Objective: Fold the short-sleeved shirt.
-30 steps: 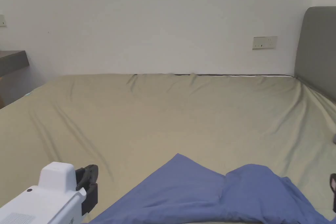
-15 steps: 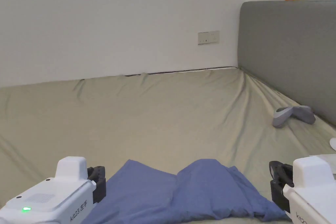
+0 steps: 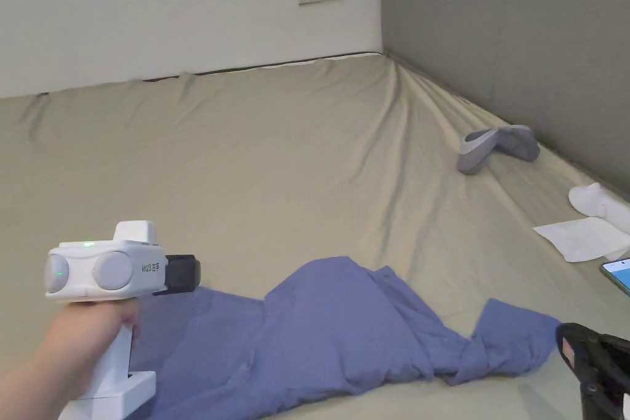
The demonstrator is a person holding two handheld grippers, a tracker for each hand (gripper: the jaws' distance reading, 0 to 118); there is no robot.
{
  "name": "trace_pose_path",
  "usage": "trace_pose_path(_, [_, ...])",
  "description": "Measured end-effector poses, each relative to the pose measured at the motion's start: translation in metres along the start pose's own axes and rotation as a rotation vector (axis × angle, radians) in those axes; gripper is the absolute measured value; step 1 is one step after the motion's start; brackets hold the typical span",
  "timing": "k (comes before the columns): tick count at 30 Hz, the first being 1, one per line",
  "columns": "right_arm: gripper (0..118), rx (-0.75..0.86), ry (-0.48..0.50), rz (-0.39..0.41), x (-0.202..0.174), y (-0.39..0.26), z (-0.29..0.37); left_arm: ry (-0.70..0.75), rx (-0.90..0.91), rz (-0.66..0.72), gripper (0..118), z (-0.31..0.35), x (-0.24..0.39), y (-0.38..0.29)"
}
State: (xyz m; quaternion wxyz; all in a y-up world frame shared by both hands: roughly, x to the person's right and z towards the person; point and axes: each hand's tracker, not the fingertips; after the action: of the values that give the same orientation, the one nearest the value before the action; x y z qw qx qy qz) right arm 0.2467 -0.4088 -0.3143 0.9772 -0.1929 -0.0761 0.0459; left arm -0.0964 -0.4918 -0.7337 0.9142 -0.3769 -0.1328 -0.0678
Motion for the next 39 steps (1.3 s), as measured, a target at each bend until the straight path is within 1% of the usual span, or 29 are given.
trace_pose_path(2, [0, -0.013, -0.004, -0.014, 0.004, 0.000, -0.003, 0.015, -0.076, -0.031, 85, -0.018, 0.003, -0.006])
trace_pose_path(3, [0, -0.021, -0.004, -0.019, 0.005, -0.001, -0.005, 0.031, -0.124, -0.046, 73, -0.025, 0.007, -0.012])
trace_pose_path(4, [0, -0.023, -0.006, -0.021, 0.005, -0.002, -0.007, 0.039, -0.155, -0.054, 58, -0.018, 0.016, -0.024])
trace_pose_path(5, [0, -0.029, -0.009, -0.027, 0.008, -0.003, -0.009, 0.060, -0.014, -0.053, 58, -0.005, 0.021, -0.023])
trace_pose_path(6, [0, -0.037, -0.006, -0.036, 0.010, -0.004, -0.012, 0.033, -0.048, -0.051, 49, -0.003, 0.023, -0.022])
trace_pose_path(7, [0, -0.039, -0.004, -0.041, 0.010, -0.005, -0.014, 0.015, -0.036, -0.045, 30, 0.000, 0.026, -0.023])
trace_pose_path(8, [0, -0.044, -0.005, -0.044, 0.010, -0.006, -0.016, 0.006, -0.027, -0.051, 0, -0.004, 0.023, -0.023])
trace_pose_path(9, [0, -0.051, -0.003, -0.050, 0.010, -0.006, -0.018, 0.043, -0.016, -0.050, 0, -0.001, 0.028, -0.026])
trace_pose_path(13, [0, -0.078, 0.010, -0.061, 0.013, -0.012, -0.019, 0.020, 0.036, -0.058, 0, 0.021, 0.025, -0.027])
trace_pose_path(17, [1, -0.134, 0.010, -0.083, 0.025, -0.020, -0.032, -0.030, 0.125, -0.007, 0, 0.066, 0.016, -0.020])
trace_pose_path(18, [10, -0.194, 0.019, -0.102, 0.030, -0.023, -0.043, -0.047, 0.132, -0.012, 0, 0.077, 0.013, -0.018])
trace_pose_path(19, [29, -0.243, 0.028, -0.114, 0.034, -0.024, -0.055, -0.050, 0.146, -0.016, 0, 0.085, 0.012, -0.017])
trace_pose_path(20, [66, -0.264, 0.018, -0.117, 0.040, -0.027, -0.073, -0.049, 0.162, -0.023, 0, 0.096, 0.012, -0.015])
trace_pose_path(21, [89, -0.290, 0.001, -0.141, 0.049, -0.029, -0.092, -0.054, 0.172, -0.027, 0, 0.105, 0.012, -0.014])
trace_pose_path(22, [101, -0.322, -0.013, -0.172, 0.054, -0.032, -0.108, -0.062, 0.176, -0.026, 0, 0.111, 0.011, -0.013])
trace_pose_path(23, [102, -0.348, -0.030, -0.229, 0.062, -0.036, -0.127, -0.067, 0.185, -0.026, 0, 0.118, 0.011, -0.013])
trace_pose_path(25, [102, -0.406, -0.070, -0.323, 0.073, -0.043, -0.156, -0.072, 0.197, -0.027, 0, 0.122, 0.010, -0.011])
trace_pose_path(27, [98, -0.495, -0.053, -0.409, 0.083, -0.054, -0.184, -0.076, 0.201, -0.031, 0, 0.128, 0.011, -0.013])
trace_pose_path(28, [97, -0.510, -0.057, -0.432, 0.084, -0.057, -0.190, -0.077, 0.202, -0.034, 0, 0.127, 0.011, -0.011])
trace_pose_path(29, [97, -0.508, -0.080, -0.446, 0.083, -0.057, -0.192, -0.077, 0.204, -0.036, 0, 0.129, 0.011, -0.012])
trace_pose_path(30, [97, -0.458, -0.081, -0.401, 0.079, -0.051, -0.190, -0.079, 0.204, -0.040, 0, 0.131, 0.011, -0.014])
trace_pose_path(31, [94, -0.436, -0.047, -0.359, 0.076, -0.046, -0.191, -0.079, 0.202, -0.043, 0, 0.132, 0.011, -0.015])
trace_pose_path(32, [72, -0.420, 0.015, -0.343, 0.075, -0.042, -0.191, -0.078, 0.202, -0.047, 0, 0.132, 0.010, -0.014])
trace_pose_path(33, [40, -0.419, 0.049, -0.348, 0.070, -0.040, -0.190, -0.077, 0.202, -0.051, 0, 0.134, 0.010, -0.016])
trace_pose_path(34, [13, -0.429, 0.057, -0.356, 0.066, -0.040, -0.190, -0.076, 0.205, -0.051, 0, 0.136, 0.009, -0.016])
trace_pose_path(36, [9, -0.481, 0.129, -0.321, 0.058, -0.041, -0.192, -0.080, 0.208, -0.044, 0, 0.145, 0.006, -0.017])
trace_pose_path(37, [9, -0.464, 0.095, -0.286, 0.054, -0.040, -0.190, -0.079, 0.215, -0.042, 0, 0.150, 0.004, -0.017])
trace_pose_path(38, [8, -0.423, 0.030, -0.234, 0.051, -0.036, -0.185, -0.073, 0.228, -0.046, 0, 0.158, 0.002, -0.018])
trace_pose_path(39, [8, -0.397, -0.008, -0.211, 0.051, -0.031, -0.180, -0.063, 0.244, -0.062, 0, 0.166, 0.000, -0.018])
